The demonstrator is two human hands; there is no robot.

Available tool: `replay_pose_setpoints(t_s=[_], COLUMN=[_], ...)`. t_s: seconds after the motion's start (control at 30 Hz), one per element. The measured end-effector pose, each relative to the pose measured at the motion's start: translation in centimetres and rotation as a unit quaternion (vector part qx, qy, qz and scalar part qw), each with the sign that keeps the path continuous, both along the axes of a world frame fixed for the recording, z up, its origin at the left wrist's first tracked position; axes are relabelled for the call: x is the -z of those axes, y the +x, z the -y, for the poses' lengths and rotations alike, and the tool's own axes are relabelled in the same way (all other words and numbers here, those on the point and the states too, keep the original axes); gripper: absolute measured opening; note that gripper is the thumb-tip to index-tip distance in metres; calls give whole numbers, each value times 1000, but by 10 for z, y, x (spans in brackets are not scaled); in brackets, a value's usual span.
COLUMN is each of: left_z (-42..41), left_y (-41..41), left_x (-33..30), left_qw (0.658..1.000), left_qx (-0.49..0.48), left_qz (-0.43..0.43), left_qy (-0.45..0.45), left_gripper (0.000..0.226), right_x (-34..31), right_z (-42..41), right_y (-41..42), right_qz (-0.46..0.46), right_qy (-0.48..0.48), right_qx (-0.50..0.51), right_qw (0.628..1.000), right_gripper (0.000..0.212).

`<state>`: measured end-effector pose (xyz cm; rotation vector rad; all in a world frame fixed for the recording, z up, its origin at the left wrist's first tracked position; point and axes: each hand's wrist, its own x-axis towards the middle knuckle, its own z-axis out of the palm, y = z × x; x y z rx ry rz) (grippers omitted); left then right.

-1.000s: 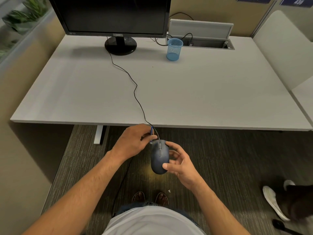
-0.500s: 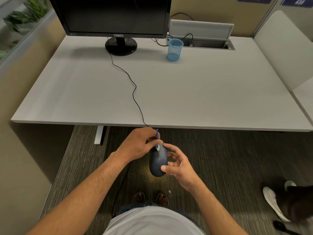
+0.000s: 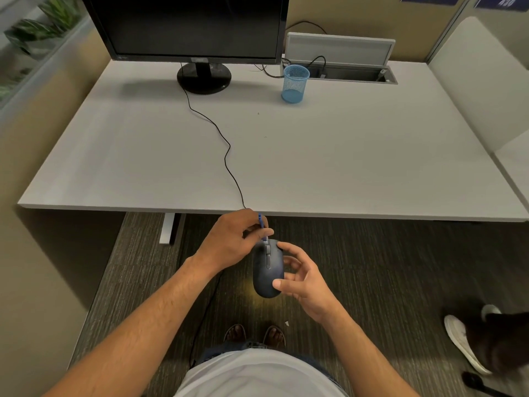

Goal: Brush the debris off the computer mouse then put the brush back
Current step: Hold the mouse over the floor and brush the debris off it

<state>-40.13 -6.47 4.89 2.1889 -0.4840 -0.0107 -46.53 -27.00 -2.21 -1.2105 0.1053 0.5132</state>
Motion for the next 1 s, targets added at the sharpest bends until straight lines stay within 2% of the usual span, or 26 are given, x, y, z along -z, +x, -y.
replay_pose_setpoints(t_s=[0.1, 0.2, 0.4, 0.47, 0.73, 0.83, 1.0], left_z=[4, 5, -12, -15, 2, 1, -10], left_y=[-1, 0, 7, 9, 2, 2, 5], left_x=[-1, 0, -6, -8, -8, -6, -7], left_qw=[999, 995, 984, 983, 984, 985, 987], left_qx=[-5, -6, -8, -13, -48, -38, -46], left_qz=[-38, -99, -161, -166, -165, -166, -118], left_qy=[-35, -29, 69, 74, -41, -5, 94], left_gripper=[9, 7, 12, 13, 10, 12, 9], right_x=[0, -1, 0, 0, -1, -2, -3], right_z=[-1, -2, -1, -2, -4, -3, -1], right_y=[1, 1, -3, -3, -1, -1, -4], right_qz=[0, 2, 4, 6, 5, 7, 14], right_qy=[-1, -1, -18, -20, -6, -10, -19], right_qx=[-4, -8, -6, -7, -10, -9, -10], right_qw=[1000, 1000, 1000, 1000, 1000, 1000, 1000], right_gripper=[77, 76, 77, 77, 76, 76, 75])
